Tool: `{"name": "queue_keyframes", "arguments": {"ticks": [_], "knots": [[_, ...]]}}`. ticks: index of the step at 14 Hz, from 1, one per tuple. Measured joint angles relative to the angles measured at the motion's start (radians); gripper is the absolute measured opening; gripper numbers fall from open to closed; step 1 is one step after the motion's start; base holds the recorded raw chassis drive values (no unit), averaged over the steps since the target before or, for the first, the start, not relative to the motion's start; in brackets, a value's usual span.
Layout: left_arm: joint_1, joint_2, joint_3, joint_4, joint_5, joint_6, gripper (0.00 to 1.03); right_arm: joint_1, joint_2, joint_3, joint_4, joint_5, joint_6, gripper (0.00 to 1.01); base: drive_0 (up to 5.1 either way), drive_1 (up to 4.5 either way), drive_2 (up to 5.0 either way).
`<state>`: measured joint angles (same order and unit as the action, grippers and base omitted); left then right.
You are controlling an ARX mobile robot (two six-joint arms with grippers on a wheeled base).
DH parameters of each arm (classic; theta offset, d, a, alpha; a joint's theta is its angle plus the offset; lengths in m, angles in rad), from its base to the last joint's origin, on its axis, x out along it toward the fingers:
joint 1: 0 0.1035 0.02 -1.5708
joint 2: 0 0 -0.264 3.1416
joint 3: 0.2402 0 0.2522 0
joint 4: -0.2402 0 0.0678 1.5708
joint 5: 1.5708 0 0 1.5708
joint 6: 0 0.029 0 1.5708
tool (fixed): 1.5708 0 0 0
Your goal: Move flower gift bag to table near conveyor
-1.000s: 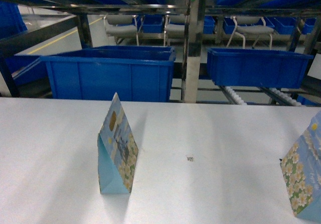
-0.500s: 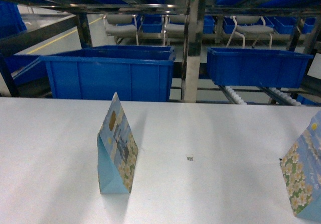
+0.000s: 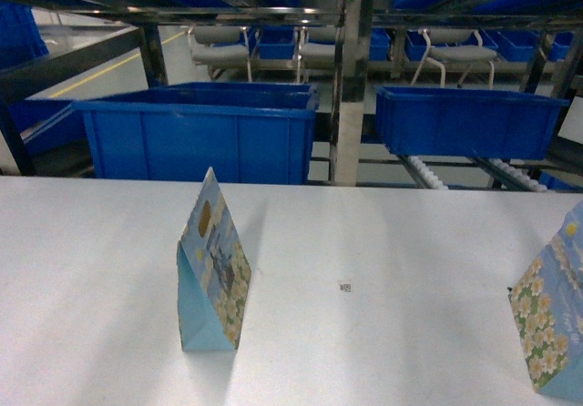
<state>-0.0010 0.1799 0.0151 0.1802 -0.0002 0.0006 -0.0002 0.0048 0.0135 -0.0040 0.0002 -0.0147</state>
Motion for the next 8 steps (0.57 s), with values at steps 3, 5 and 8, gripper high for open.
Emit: {"name": "queue_keyframes", "arguments": {"ticks": [3,5,8], "knots": [[0.0,-0.173,0.004,-0.165,0.0,0.0,0.02,0.0,0.0,0.0,0.0,0.0,0.0,0.02,0.0,0.0,0.0],[0.0,-0.174,0.0,-0.187,0.0,0.0,0.02,0.0,0.0,0.0,0.0,0.0,0.0,0.02,0.0,0.0,0.0],[0.0,-0.174,0.0,-0.183,0.0,0.0,0.07,0.0,0.0,0.0,0.0,0.0,0.0,0.02,0.0,0.0,0.0]]}}
